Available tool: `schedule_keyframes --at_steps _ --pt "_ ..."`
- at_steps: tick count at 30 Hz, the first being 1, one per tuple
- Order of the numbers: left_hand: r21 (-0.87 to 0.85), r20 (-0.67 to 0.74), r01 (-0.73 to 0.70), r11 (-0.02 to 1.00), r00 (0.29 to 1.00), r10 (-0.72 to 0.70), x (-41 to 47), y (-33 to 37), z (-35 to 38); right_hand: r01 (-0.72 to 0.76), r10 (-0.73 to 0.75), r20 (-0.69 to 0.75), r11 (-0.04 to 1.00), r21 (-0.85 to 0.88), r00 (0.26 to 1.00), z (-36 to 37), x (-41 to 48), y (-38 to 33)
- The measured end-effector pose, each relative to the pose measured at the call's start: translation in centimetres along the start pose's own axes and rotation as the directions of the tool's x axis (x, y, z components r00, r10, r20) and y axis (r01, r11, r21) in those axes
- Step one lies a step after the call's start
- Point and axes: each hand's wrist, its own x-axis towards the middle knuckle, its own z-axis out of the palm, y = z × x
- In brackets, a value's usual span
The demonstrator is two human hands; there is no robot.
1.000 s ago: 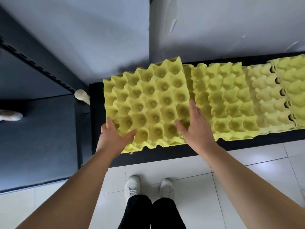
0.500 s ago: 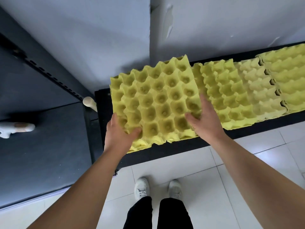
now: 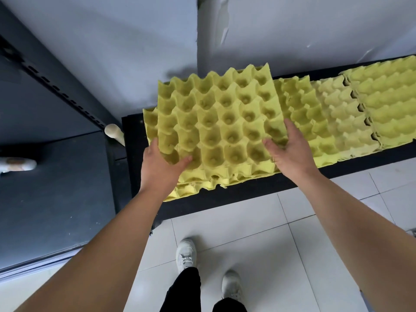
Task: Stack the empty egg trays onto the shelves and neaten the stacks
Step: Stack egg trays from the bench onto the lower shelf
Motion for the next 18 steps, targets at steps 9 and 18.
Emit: schedule_keyframes --at_steps 9,18 --pt "-0.054 0.057 -0.036 0.998 0.998 0.039 -1.5 5.3 4.9 -0.022 0.021 -0.069 1.000 -0.018 0.997 -5.8 2.1 3.6" --pt "-0.097 0.100 -0.010 0.995 0.995 0.019 -1.9 7.0 11.2 -0.063 0.061 -0.031 0.997 -0.045 0.998 -9.1 4.7 8.9"
